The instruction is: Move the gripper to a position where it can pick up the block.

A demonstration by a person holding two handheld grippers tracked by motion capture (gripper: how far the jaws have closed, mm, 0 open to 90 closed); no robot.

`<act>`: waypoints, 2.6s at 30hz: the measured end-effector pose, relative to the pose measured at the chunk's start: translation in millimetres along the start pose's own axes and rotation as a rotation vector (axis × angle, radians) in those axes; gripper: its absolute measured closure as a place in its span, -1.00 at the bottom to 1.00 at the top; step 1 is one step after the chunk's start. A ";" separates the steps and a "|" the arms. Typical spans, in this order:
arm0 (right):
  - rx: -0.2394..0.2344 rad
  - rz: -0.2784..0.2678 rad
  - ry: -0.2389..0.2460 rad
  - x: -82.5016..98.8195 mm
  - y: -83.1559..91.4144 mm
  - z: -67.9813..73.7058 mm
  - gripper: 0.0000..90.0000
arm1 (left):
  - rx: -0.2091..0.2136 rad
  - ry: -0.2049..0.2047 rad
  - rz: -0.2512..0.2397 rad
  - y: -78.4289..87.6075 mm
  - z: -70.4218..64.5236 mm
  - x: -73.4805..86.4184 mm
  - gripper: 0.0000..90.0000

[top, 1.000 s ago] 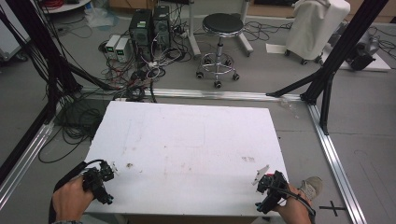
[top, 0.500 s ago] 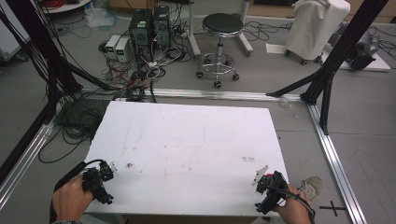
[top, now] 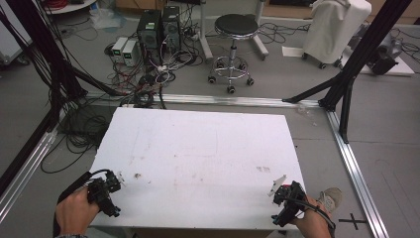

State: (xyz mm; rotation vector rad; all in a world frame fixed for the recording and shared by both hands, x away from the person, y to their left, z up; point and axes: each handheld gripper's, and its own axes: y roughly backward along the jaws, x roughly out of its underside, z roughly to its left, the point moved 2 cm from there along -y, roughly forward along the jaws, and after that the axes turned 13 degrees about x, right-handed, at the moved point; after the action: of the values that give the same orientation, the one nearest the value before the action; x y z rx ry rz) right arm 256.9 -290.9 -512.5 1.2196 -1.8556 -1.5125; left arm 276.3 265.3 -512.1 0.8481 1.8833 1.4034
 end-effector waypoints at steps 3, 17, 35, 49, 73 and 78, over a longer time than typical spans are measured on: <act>0.002 -0.008 -0.002 1.8 1.8 -2.0 -0.91 | 0.001 -0.004 -0.006 0.2 -0.1 0.0 -0.57; 0.000 -0.029 0.016 15.3 10.4 -15.9 -0.91 | -0.001 -0.006 -0.013 0.9 -1.7 -0.7 -0.57; -0.006 -0.042 0.133 26.2 18.7 -55.2 -0.91 | -0.006 -0.009 -0.010 0.2 -2.3 -2.1 -0.57; -0.038 -0.042 0.306 13.5 12.6 -75.4 -0.91 | -0.009 -0.014 -0.007 -0.5 -2.2 -1.8 -0.57; -0.067 -0.035 0.410 1.6 -12.0 -83.0 -0.91 | -0.008 -0.025 0.006 -2.5 -2.3 -2.7 -0.57; -0.066 -0.035 0.420 0.5 -18.6 -83.0 -0.91 | -0.008 -0.022 0.005 -2.6 -2.7 -2.5 -0.57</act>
State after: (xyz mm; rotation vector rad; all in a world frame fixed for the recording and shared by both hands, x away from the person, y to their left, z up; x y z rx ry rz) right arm 328.6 -336.1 -505.4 1.4162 -1.5043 -1.2076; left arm 275.4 261.2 -513.8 0.8616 1.8589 1.3980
